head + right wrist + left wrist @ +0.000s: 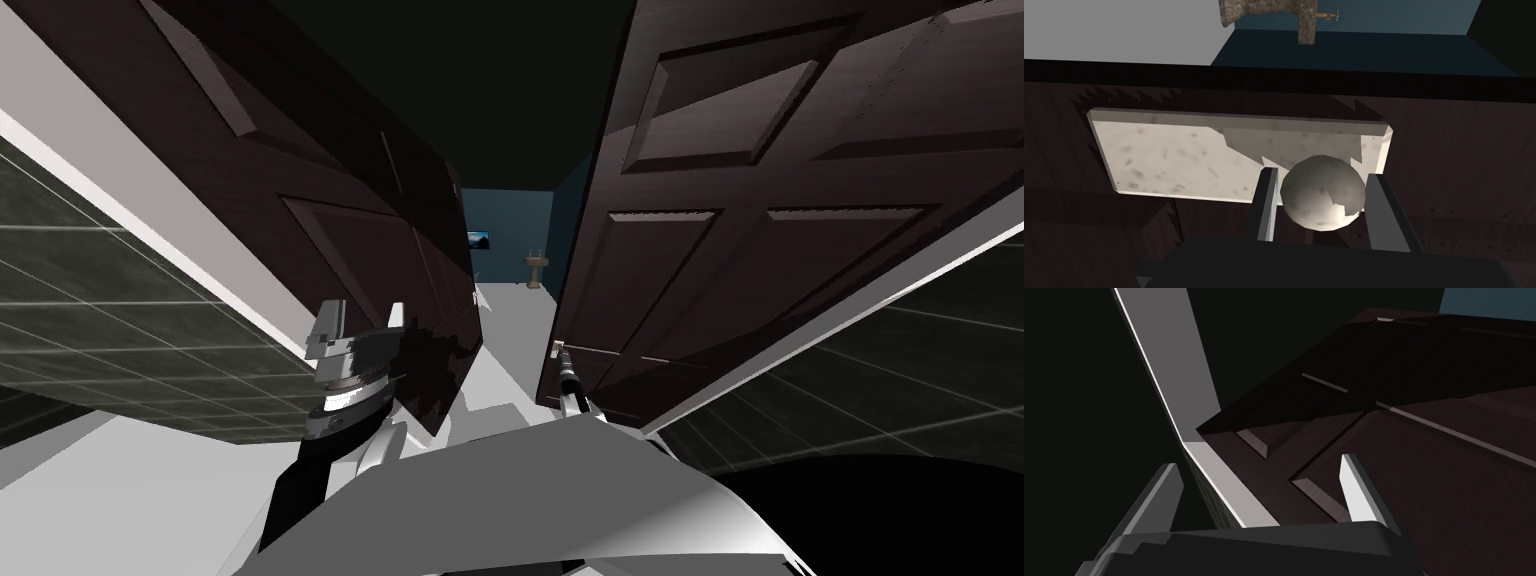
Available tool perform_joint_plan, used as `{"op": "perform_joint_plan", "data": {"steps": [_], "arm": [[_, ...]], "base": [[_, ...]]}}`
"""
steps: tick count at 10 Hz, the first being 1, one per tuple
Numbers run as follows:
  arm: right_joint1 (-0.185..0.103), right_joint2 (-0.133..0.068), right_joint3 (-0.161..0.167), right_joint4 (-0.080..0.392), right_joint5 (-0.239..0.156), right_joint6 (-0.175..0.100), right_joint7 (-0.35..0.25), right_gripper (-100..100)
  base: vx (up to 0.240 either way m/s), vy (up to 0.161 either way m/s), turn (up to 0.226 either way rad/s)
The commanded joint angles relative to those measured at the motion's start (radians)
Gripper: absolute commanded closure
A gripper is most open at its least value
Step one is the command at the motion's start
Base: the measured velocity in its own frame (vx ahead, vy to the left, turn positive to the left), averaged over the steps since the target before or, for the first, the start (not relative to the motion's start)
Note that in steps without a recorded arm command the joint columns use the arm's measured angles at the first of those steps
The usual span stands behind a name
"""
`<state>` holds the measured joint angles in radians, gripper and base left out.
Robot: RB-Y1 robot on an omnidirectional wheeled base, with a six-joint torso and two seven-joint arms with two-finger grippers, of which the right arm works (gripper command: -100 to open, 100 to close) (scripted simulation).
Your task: Push the door open
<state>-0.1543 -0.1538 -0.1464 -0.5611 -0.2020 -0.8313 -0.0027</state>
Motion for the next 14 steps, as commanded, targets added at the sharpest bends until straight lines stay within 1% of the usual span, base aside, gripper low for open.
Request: {"op": "perform_joint_plan", "data": {"steps": [1, 4, 5, 7, 9, 10, 11, 12, 14], "arm": [[-0.014, -0.011, -0.026, 0.019, -0.014, -0.012, 0.011, 100], [-0.021, -0.005, -0.062, 0.026, -0.035, -0.012, 0.039, 100], [-0.021, -0.005, -0.062, 0.026, -0.035, -0.012, 0.039, 100], [-0.026, -0.001, -0.091, 0.032, -0.052, -0.012, 0.062, 100], [-0.026, -0.001, -0.091, 0.032, -0.052, -0.012, 0.062, 100], [-0.031, 0.003, -0.114, 0.037, -0.065, -0.011, 0.079, 100], [-0.031, 0.003, -0.114, 0.037, -0.065, -0.011, 0.079, 100], [-0.034, 0.005, -0.129, 0.04, -0.074, -0.011, 0.091, 100], [-0.037, 0.007, -0.144, 0.043, -0.082, -0.011, 0.102, 100]], "base": [[0.198, 0.003, -0.086], [0.209, 0.009, -0.077], [0.144, 0.01, -0.025], [0.178, 0.007, -0.087], [0.091, 0.005, -0.018], [0.123, 0.039, -0.1], [0.14, 0.022, -0.07], [0.161, -0.003, -0.055], [0.175, 0.027, -0.071]]}}
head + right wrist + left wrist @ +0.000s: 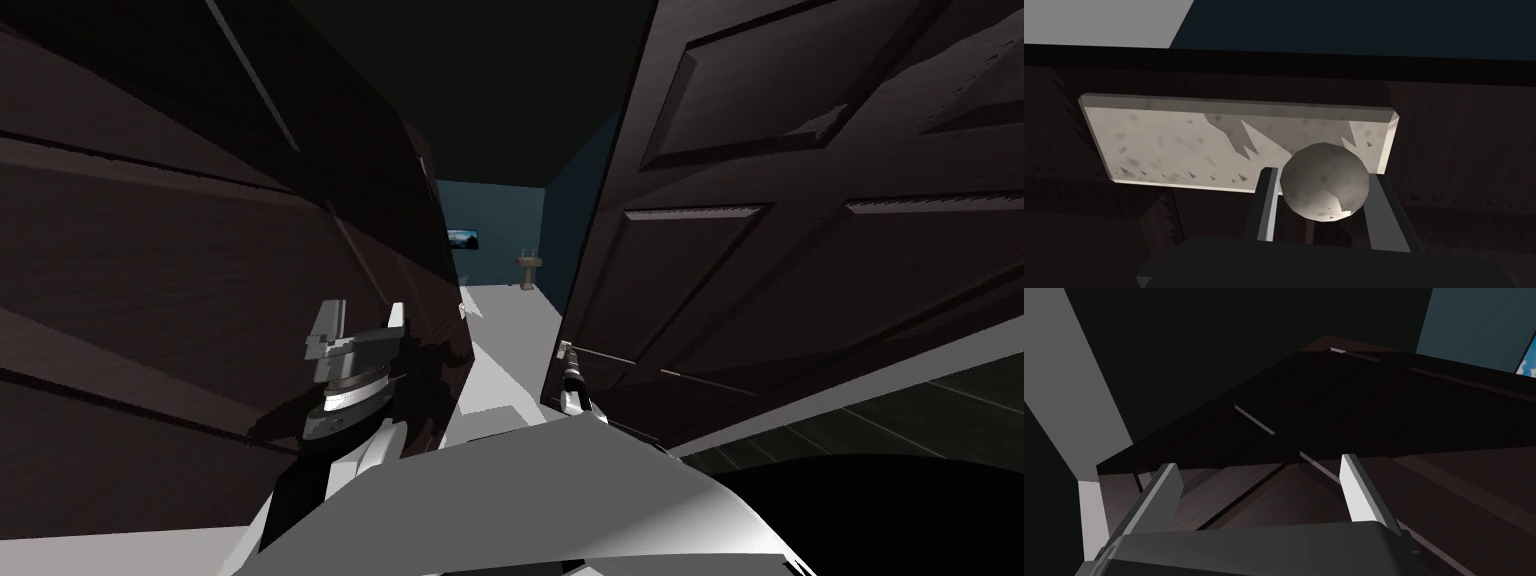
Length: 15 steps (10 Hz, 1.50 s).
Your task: Push the door open
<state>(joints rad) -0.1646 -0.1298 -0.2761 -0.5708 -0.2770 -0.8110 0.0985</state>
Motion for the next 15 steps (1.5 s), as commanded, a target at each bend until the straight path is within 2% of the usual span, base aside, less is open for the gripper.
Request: {"op": "perform_joint_plan", "data": {"steps": [1, 6, 10, 15], "arm": [[-0.026, -0.017, -0.014, 0.05, -0.007, -0.031, 0.001, 100], [-0.032, -0.012, -0.045, 0.058, -0.025, -0.031, 0.025, 100], [-0.034, -0.011, -0.049, 0.063, -0.027, -0.032, 0.027, 100], [-0.031, -0.016, -0.088, 0.066, -0.055, -0.036, 0.05, 100]], "base": [[0.138, 0.011, -0.048], [0.141, 0.009, -0.049], [0.085, 0.011, -0.022], [0.158, -0.014, -0.034]]}}
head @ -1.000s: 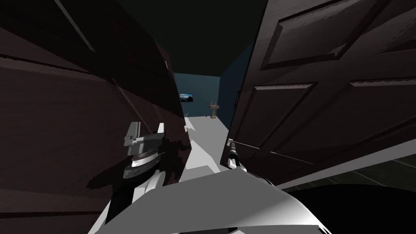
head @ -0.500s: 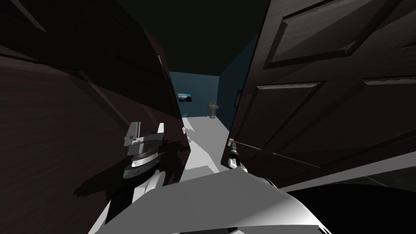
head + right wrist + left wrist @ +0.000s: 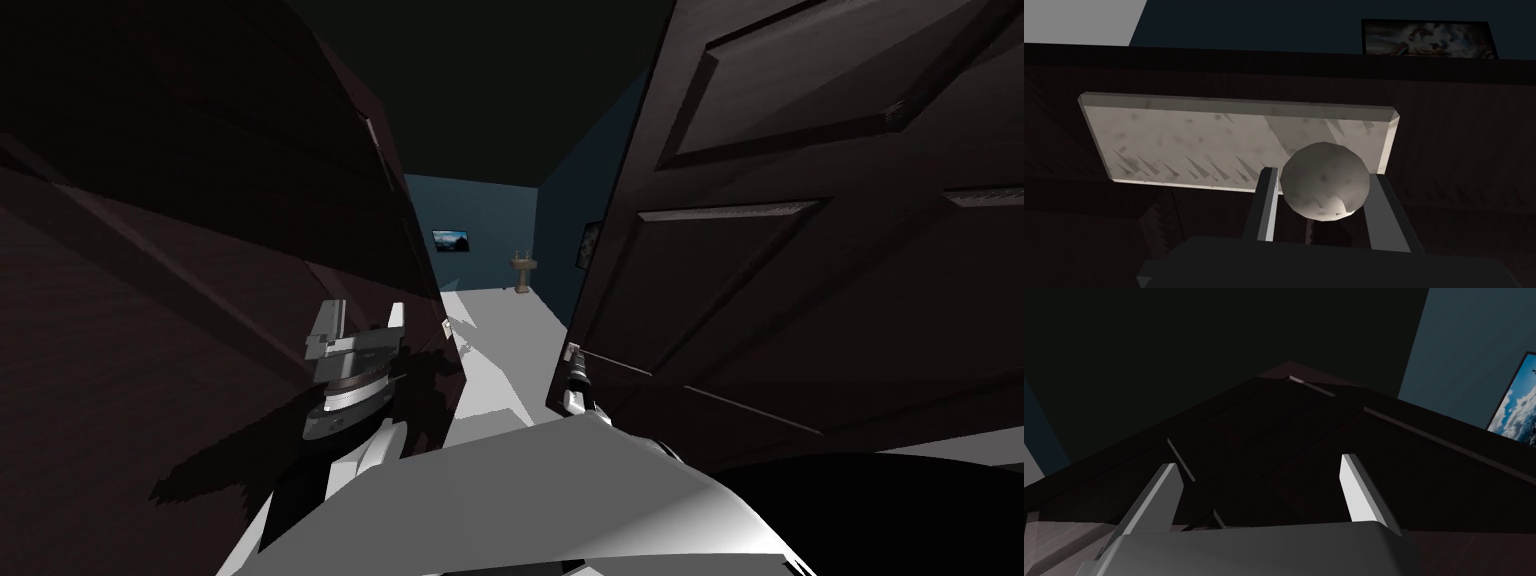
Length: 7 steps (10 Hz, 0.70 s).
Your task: Push the door open
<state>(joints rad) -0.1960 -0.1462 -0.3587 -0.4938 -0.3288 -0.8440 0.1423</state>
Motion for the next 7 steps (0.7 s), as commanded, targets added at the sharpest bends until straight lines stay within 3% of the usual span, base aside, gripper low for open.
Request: {"op": "perform_joint_plan", "data": {"steps": [1, 7], "arm": [[0.001, -0.001, -0.018, -0.01, -0.012, -0.005, 0.012, 100], [0.002, -0.008, -0.074, -0.004, -0.051, -0.013, 0.044, 100]], "base": [[0.183, -0.016, -0.039], [0.16, -0.016, -0.039]]}}
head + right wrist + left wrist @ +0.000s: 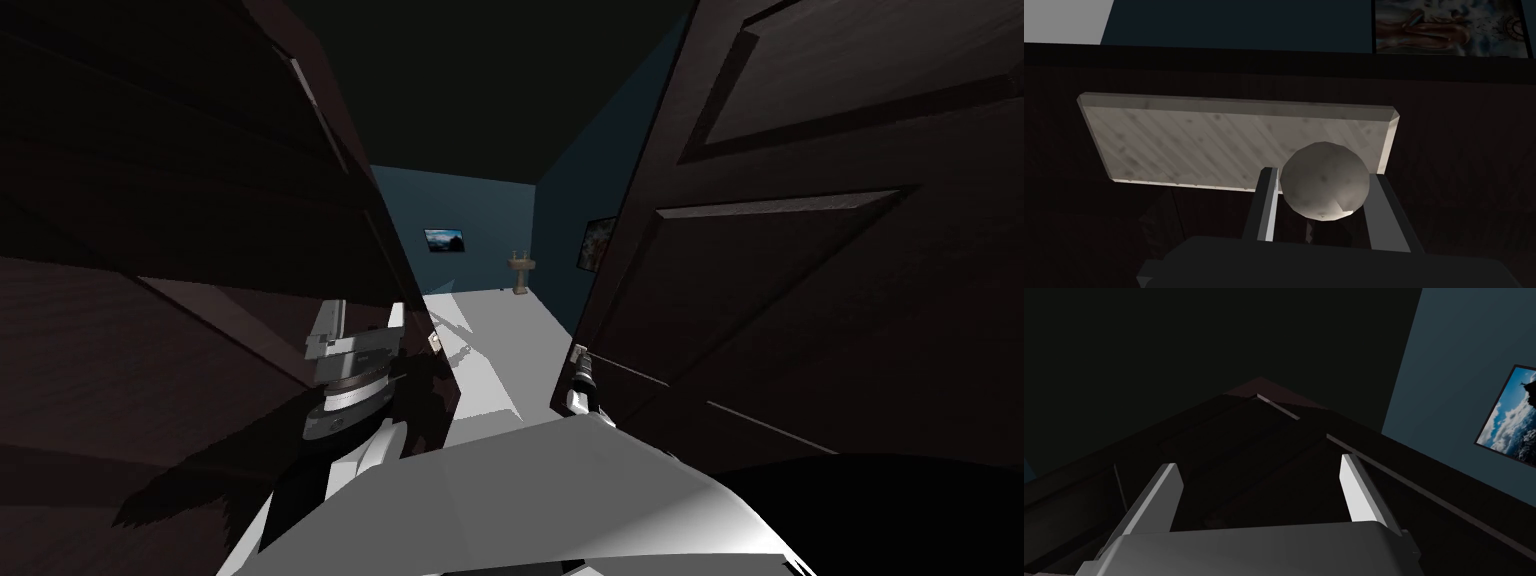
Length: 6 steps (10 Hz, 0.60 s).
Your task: Push the door open
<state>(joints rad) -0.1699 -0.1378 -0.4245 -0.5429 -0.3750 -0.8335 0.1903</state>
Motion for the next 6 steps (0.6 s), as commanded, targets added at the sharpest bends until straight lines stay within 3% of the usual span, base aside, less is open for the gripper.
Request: {"op": "perform_joint_plan", "data": {"steps": [1, 6], "arm": [[-0.025, -0.017, -0.008, 0.046, -0.005, -0.024, -0.004, 100], [-0.023, -0.026, -0.041, 0.061, -0.03, -0.033, 0.009, 100]], "base": [[0.141, -0.01, -0.043], [0.14, -0.023, -0.03]]}}
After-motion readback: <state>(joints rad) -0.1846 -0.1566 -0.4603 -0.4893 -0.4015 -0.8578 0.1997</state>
